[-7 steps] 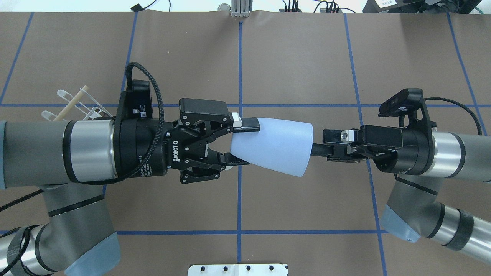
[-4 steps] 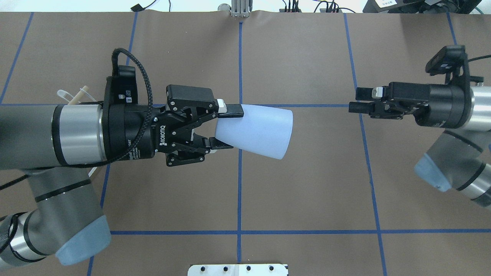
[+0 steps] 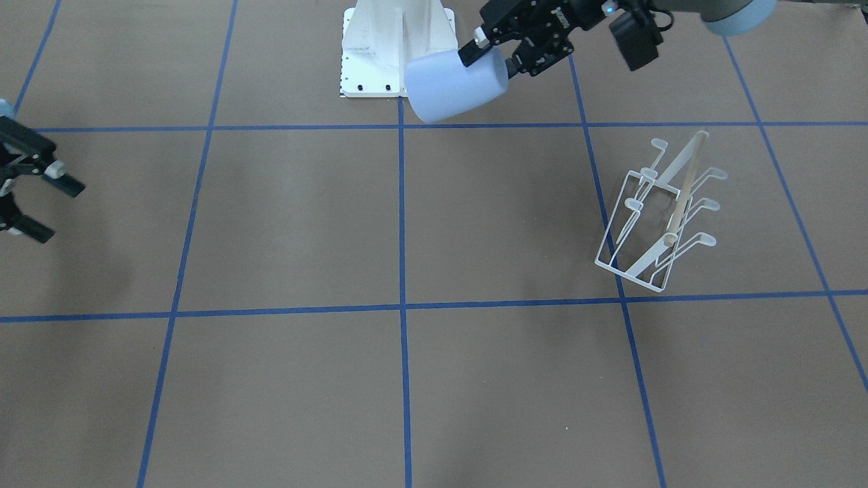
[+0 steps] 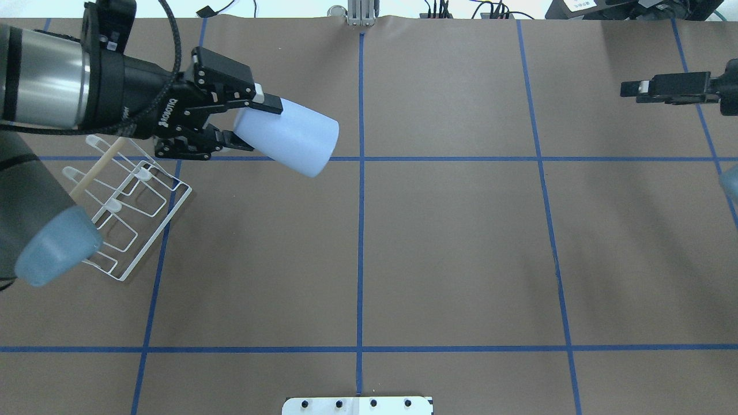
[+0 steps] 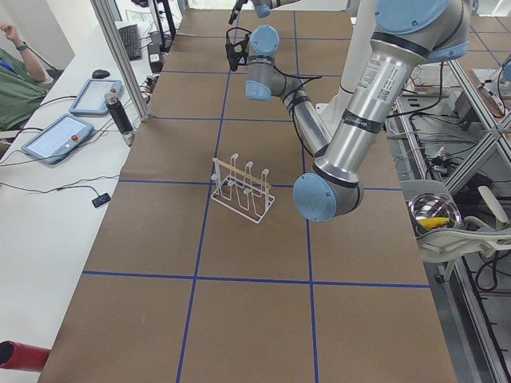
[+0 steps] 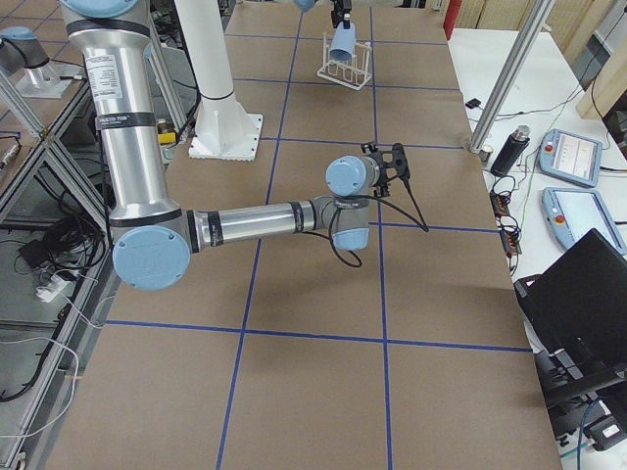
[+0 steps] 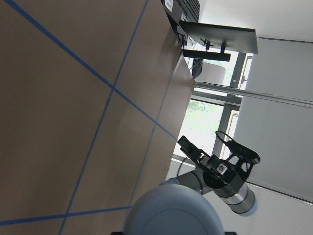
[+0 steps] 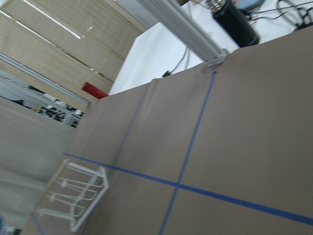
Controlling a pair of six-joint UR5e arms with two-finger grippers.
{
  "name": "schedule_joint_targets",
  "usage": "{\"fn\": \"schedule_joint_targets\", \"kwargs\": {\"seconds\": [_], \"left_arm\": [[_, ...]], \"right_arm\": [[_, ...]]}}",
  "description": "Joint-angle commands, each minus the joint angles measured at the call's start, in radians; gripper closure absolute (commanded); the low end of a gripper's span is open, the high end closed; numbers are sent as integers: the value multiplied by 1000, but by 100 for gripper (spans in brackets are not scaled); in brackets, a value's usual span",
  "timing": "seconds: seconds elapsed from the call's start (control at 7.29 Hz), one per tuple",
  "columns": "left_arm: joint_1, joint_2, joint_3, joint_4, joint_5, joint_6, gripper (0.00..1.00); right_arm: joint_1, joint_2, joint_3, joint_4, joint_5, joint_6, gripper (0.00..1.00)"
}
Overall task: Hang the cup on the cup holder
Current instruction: 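Carry the cup with the left gripper over the rack while the right arm withdraws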
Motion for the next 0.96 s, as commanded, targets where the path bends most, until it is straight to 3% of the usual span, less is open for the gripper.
{"fn": "schedule_joint_targets", "kwargs": {"seconds": [0.0, 0.14, 0.41, 0.55, 0.82], "left_arm": [[-126, 17, -32, 275, -116, 270, 100], [-132, 17, -71, 473, -114, 428, 100], [-131, 16, -186, 854, -35, 706, 100], [-122, 17, -208, 939, 51, 792, 100], [-71, 20, -208, 989, 165, 822, 100]], "right_arm": [[87, -40, -14, -328, 13, -465, 0], [126, -62, -15, -466, 8, -702, 0], [213, -55, 0, -752, 58, -904, 0], [227, -50, 0, -862, 48, -1011, 0], [250, -48, 1, -1071, 36, -1103, 0]]}}
